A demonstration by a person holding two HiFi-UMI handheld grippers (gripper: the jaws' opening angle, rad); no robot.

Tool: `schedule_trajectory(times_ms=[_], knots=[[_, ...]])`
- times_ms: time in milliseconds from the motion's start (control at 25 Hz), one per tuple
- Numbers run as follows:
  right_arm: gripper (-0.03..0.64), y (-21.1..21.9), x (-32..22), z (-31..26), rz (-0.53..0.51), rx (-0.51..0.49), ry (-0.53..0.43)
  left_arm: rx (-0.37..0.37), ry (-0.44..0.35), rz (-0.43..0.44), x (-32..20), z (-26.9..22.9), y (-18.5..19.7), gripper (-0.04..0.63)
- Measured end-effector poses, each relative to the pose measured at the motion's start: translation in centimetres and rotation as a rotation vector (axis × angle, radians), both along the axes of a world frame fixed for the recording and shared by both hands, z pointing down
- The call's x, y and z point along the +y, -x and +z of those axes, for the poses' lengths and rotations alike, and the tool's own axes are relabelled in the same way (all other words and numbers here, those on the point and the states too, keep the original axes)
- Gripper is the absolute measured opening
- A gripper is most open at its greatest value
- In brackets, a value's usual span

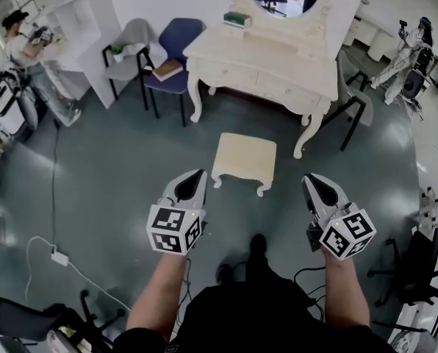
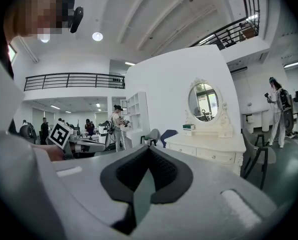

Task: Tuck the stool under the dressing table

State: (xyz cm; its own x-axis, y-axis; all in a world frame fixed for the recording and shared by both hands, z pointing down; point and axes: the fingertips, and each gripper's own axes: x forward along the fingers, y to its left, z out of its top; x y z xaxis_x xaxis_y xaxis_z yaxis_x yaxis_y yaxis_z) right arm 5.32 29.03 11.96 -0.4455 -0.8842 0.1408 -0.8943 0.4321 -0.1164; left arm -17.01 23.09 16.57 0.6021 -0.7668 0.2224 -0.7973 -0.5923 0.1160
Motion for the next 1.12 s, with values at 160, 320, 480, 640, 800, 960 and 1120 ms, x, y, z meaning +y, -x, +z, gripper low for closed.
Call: schedule_trajectory(times_ms=[160,320,480,640,800,960,1120], knots=[[0.003,-1.0,-3.1,0.7,-0.026,-0.024,0.011,-0.019,0.02,-0.016,-2.2,0.4,-1.2,0.018],[0.003,-3.7,-7.4,0.3,-0.067,0.016,-0.001,-0.036,0.033,-0.018,-5.5,0.5,-3.7,0.018],[0.003,-9.3,-12.9,-2.2,-0.065,0.101,-0.058,-0.06,0.02,-0.013,-9.0,-0.6,-6.5,0.018],[0.003,-14.0,-17.1,-3.8,-0.056,0.172,-0.074,-0.08,0.012,-0.014,-12.0,-1.4,-8.8,0.019],[0.003,-14.6,-19.7,-5.3,-0.127,0.225,-0.099,-0.088,0.001,-0.026,-14.2,-2.0,-10.9,0.018],[0.003,-13.4,-20.7,-5.8,-0.17,0.165,-0.121,-0.078,-0.003,-0.029,-15.5,-1.8,-13.1,0.018],[0.003,-12.4,-20.8,-2.7,-0.145,0.05,-0.062,-0.074,0.007,-0.011,-16.4,-0.9,-14.5,0.019]])
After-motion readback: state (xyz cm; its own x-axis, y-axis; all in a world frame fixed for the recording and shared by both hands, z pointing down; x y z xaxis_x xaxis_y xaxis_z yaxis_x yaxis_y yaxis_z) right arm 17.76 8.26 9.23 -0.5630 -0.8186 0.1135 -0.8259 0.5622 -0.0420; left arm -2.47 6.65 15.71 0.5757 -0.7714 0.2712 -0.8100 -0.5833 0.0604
